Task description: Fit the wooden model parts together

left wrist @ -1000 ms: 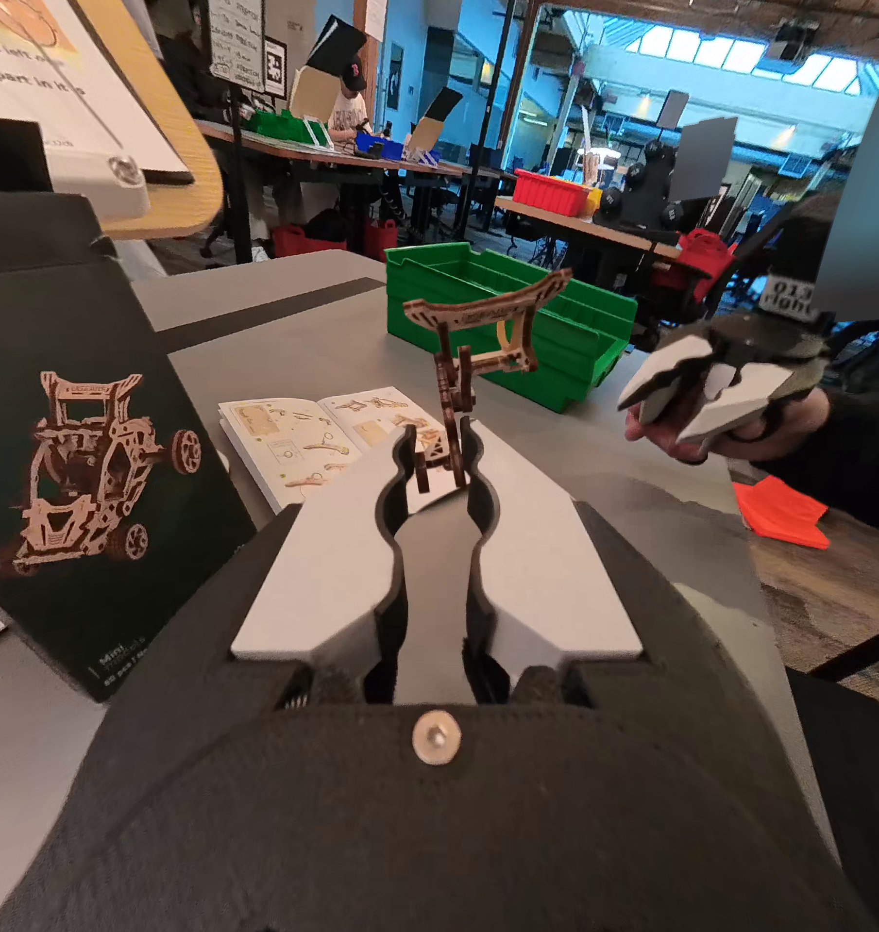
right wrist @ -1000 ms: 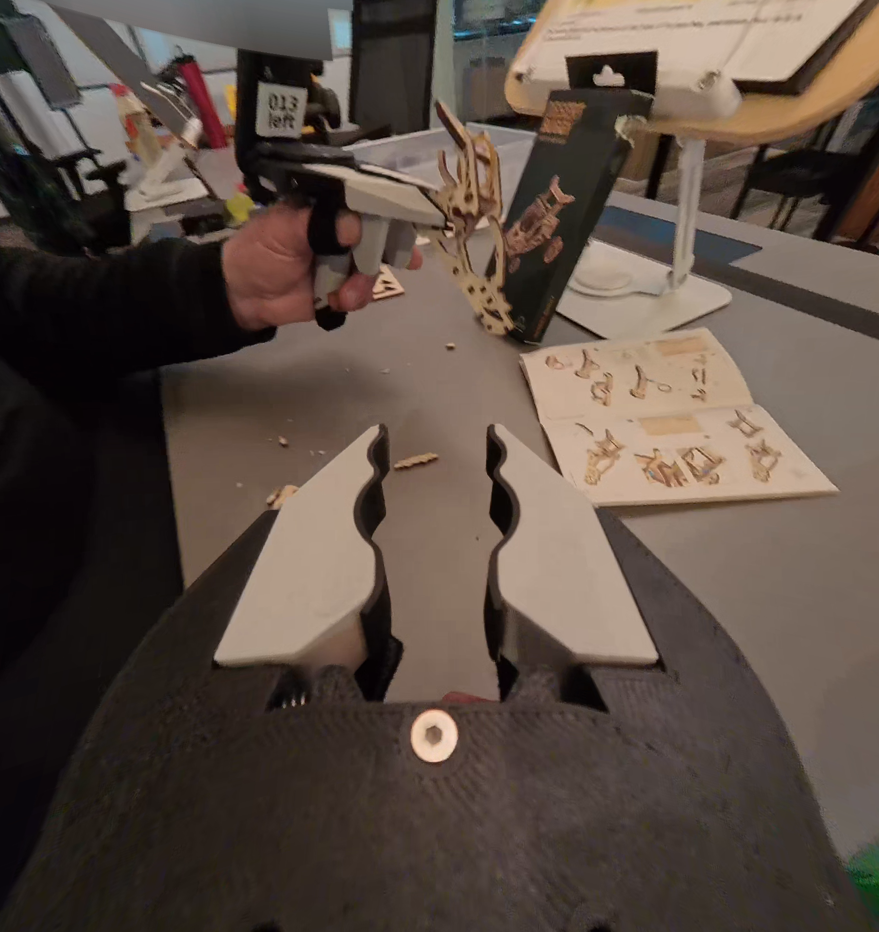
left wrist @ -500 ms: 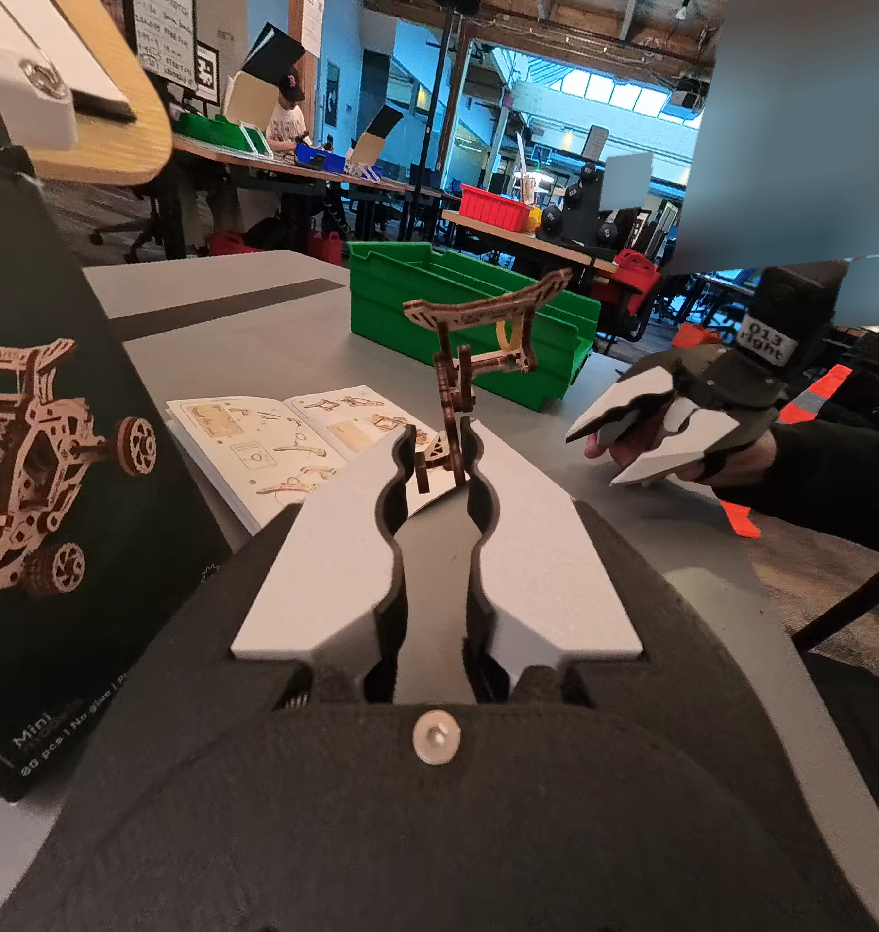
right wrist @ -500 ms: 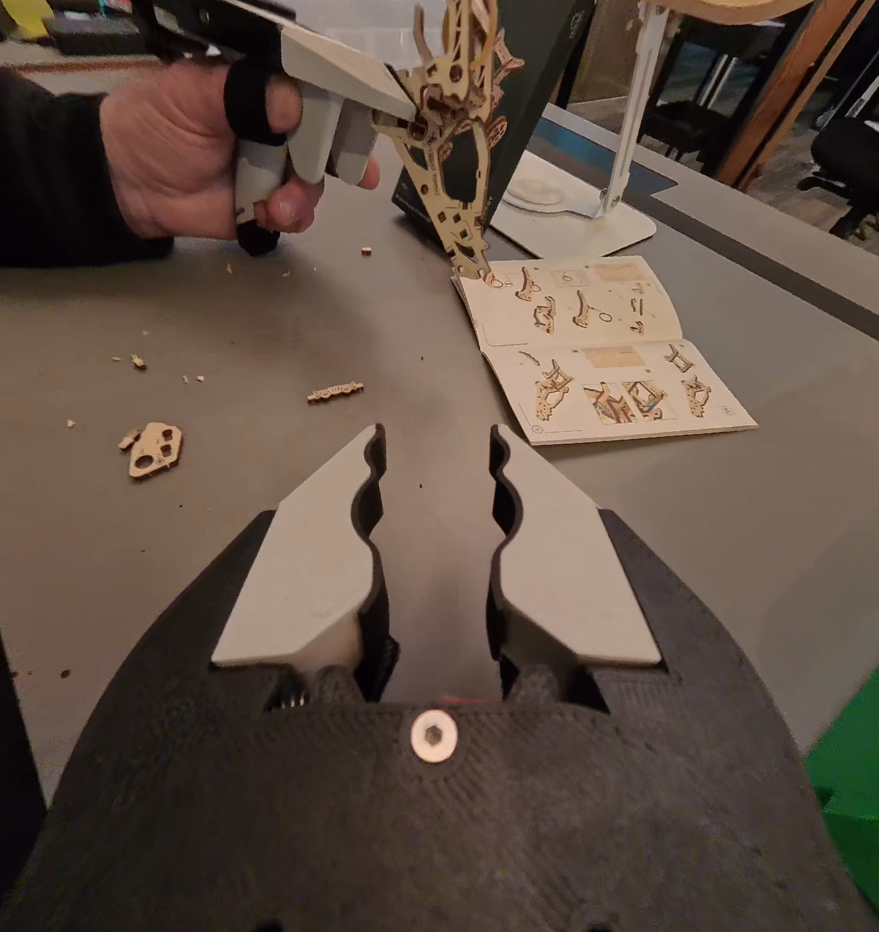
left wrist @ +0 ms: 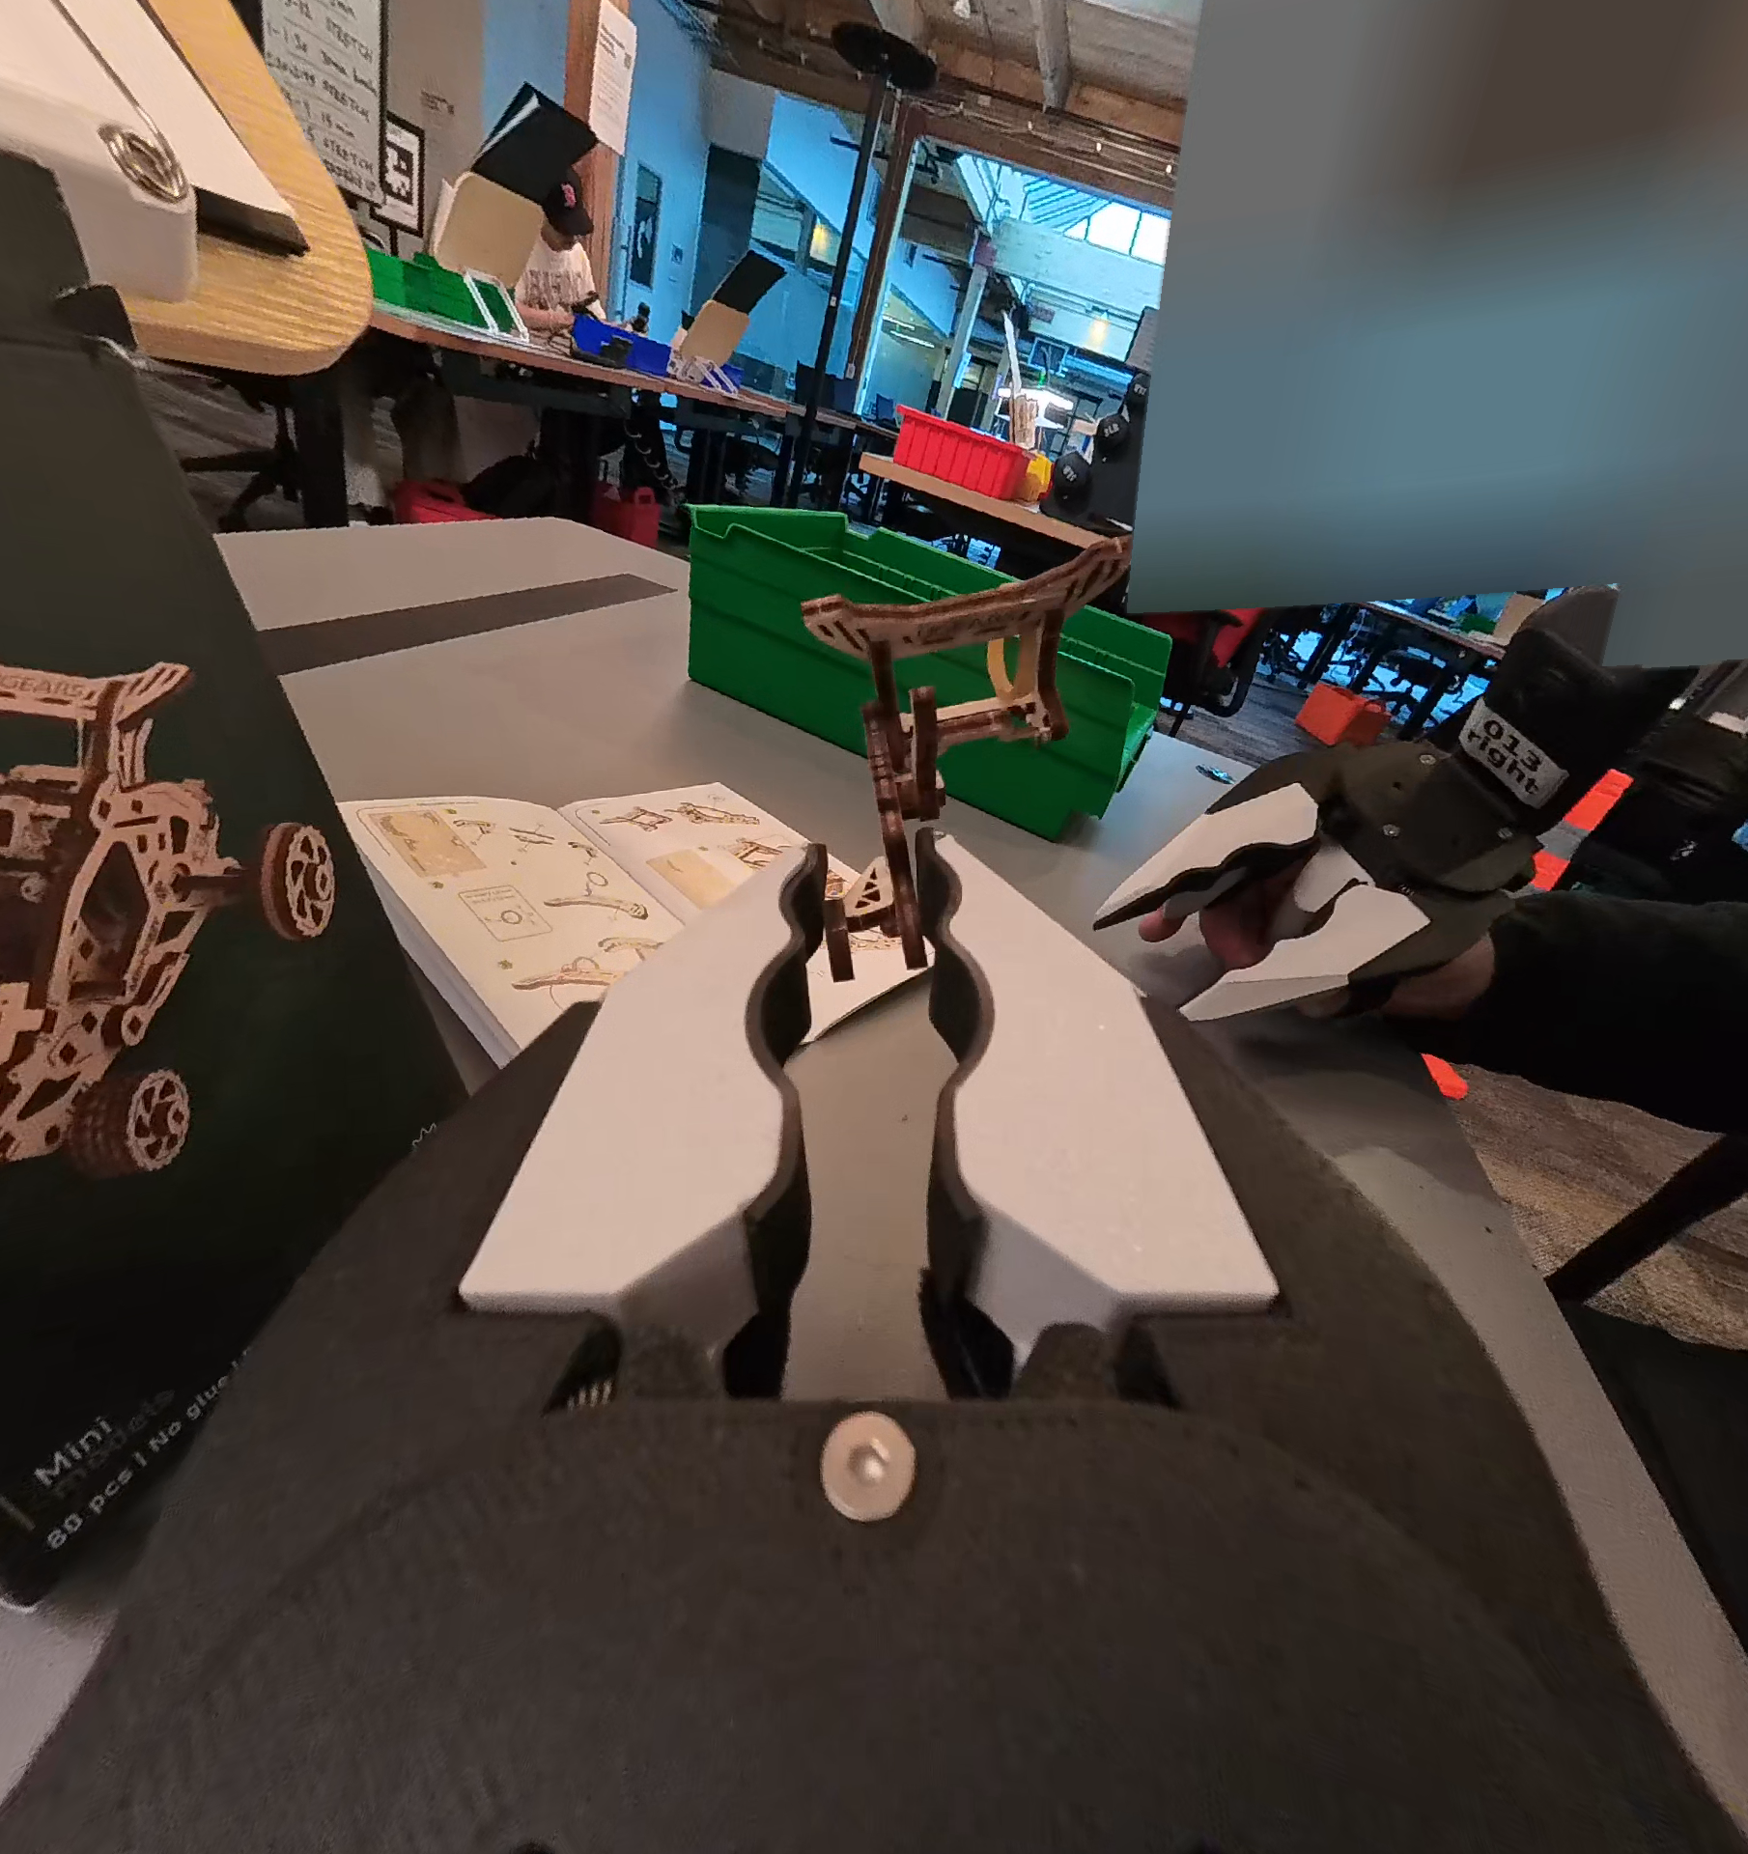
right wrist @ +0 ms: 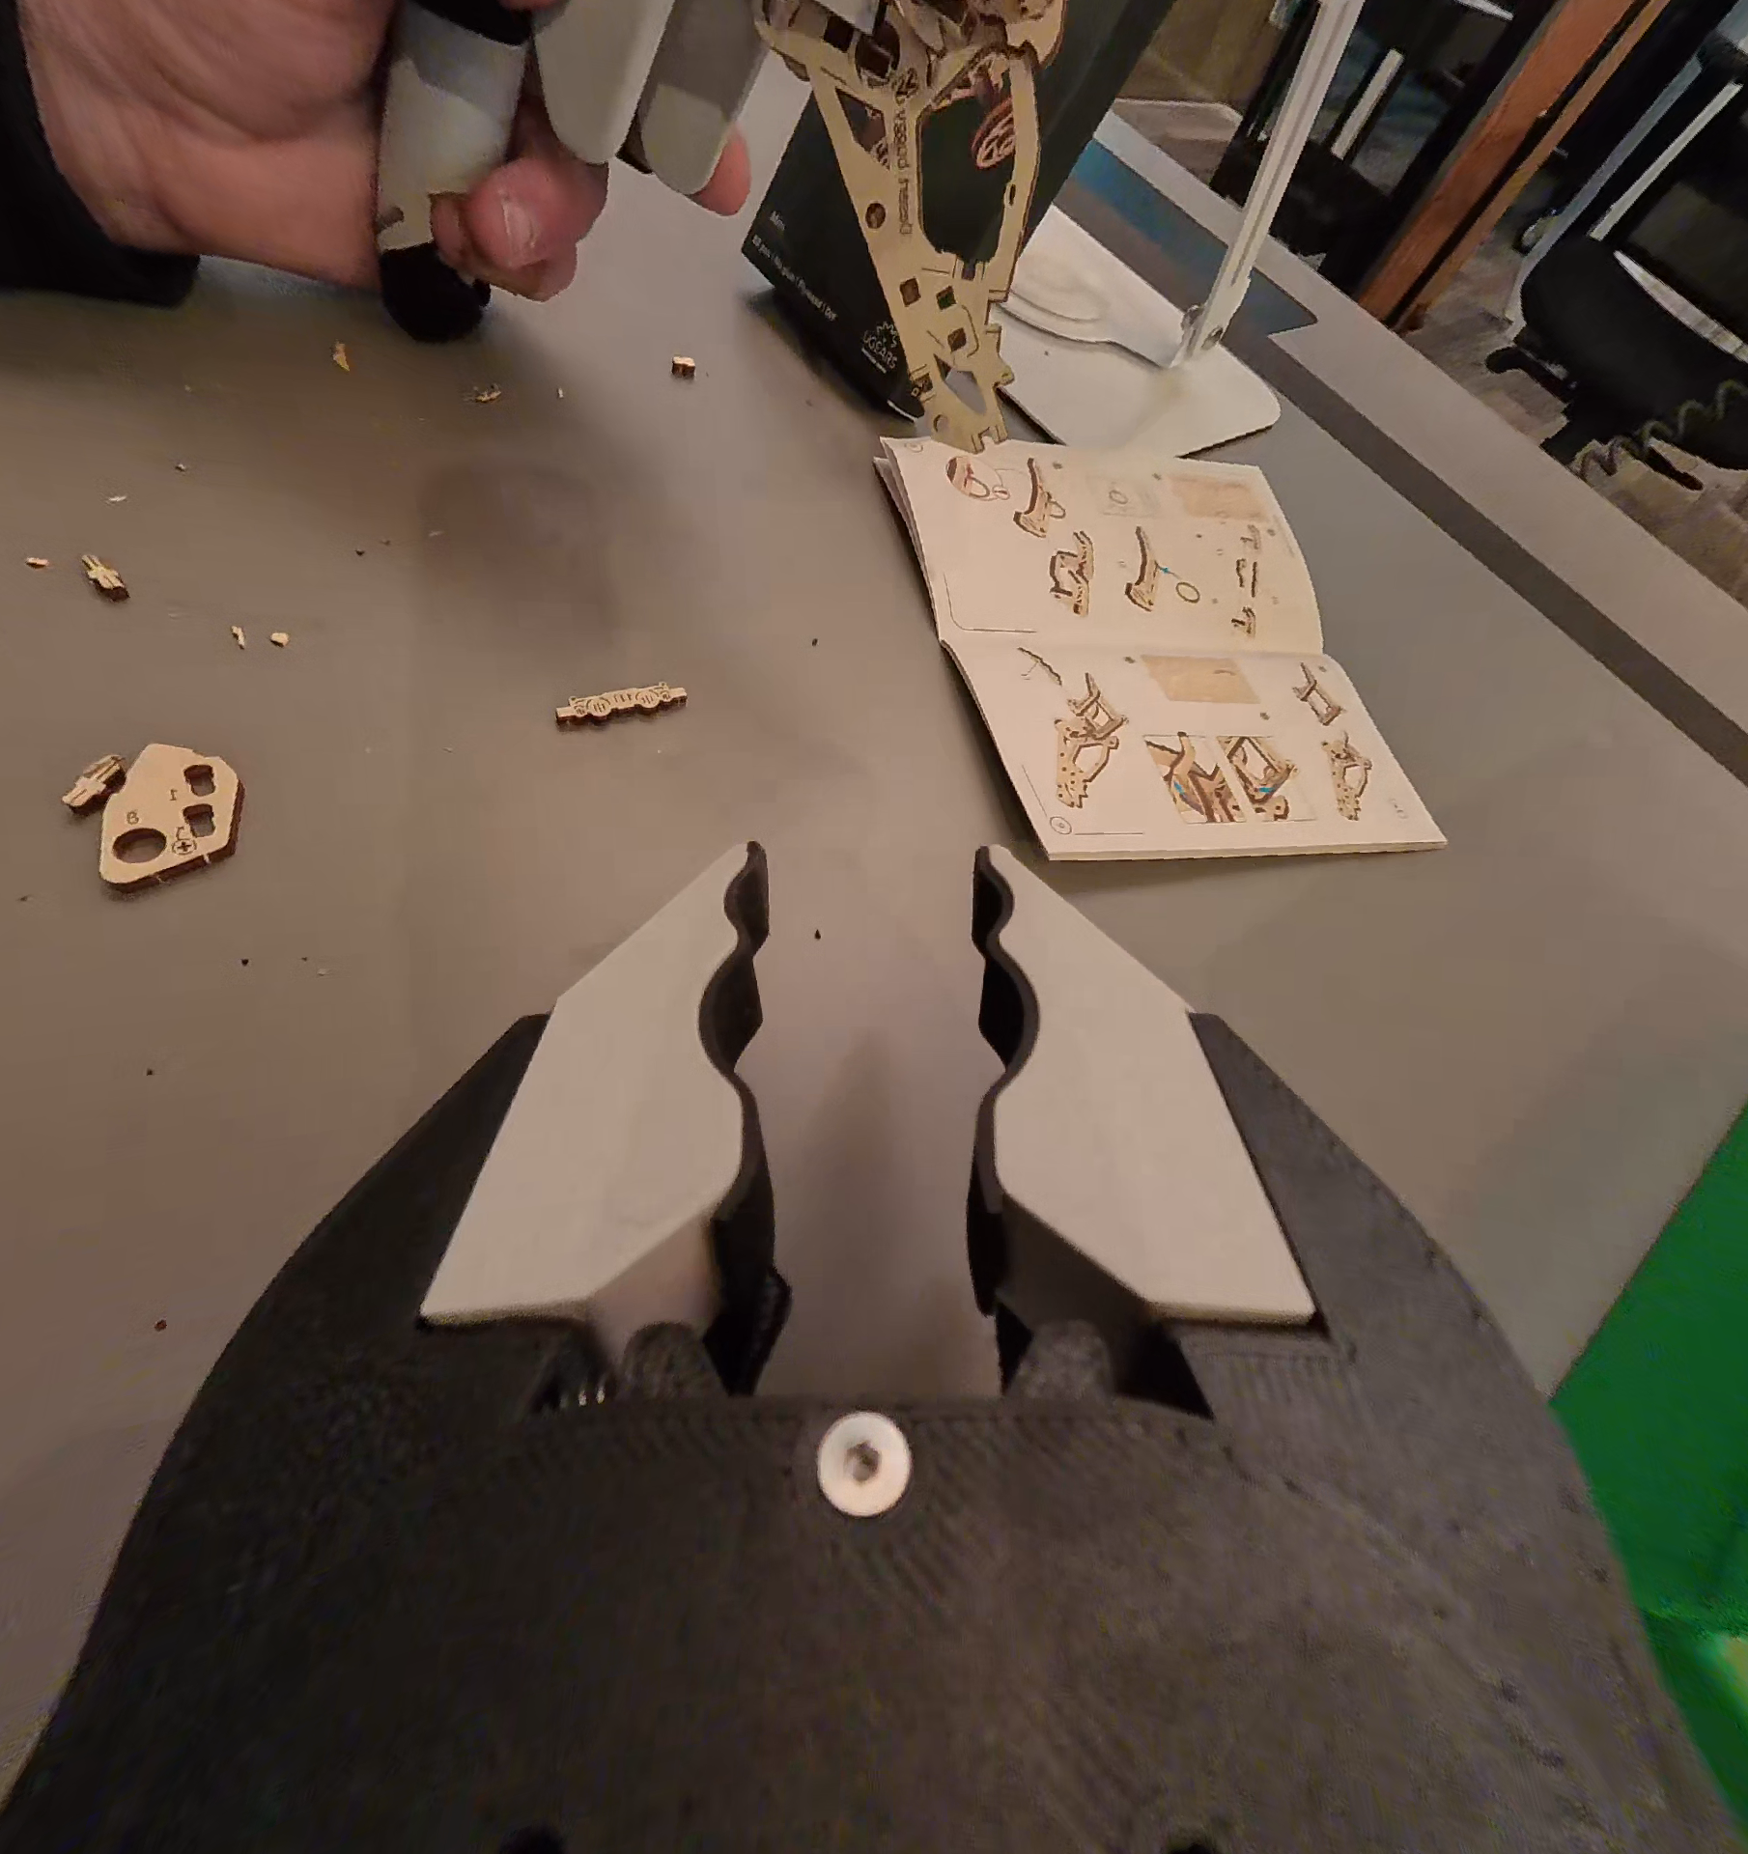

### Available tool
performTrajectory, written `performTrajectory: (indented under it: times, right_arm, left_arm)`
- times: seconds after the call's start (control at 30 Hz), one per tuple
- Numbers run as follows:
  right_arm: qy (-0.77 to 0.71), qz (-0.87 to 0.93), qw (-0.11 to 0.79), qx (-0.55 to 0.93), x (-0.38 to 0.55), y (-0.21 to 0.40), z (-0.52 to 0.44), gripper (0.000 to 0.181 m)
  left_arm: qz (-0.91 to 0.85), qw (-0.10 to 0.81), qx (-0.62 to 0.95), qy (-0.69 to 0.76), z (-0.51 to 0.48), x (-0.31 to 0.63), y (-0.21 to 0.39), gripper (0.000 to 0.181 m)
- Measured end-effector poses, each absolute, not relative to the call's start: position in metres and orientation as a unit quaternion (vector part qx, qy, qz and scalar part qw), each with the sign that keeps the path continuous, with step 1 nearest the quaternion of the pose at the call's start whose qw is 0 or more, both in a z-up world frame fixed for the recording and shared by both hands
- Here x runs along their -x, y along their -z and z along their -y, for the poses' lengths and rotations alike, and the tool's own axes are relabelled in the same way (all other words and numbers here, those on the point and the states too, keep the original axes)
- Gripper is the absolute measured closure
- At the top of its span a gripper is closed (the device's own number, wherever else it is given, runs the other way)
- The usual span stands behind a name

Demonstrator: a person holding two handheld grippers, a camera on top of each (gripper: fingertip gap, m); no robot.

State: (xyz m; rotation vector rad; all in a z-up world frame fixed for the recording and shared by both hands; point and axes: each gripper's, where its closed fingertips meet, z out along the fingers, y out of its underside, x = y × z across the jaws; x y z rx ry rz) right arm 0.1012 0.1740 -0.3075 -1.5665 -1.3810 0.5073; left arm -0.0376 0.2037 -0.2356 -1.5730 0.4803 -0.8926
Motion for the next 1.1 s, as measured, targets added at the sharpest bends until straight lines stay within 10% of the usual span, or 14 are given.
performTrajectory:
  times: [1.1]
  right_arm:
    - [-0.209, 0.565, 0.482, 0.637, -0.1009, 0.3061, -0.1738, 0.148]
  left_arm:
    - [-0.219, 0.603, 0.650, 0.407, -0.1965, 0.0345, 0.2264, 0.165]
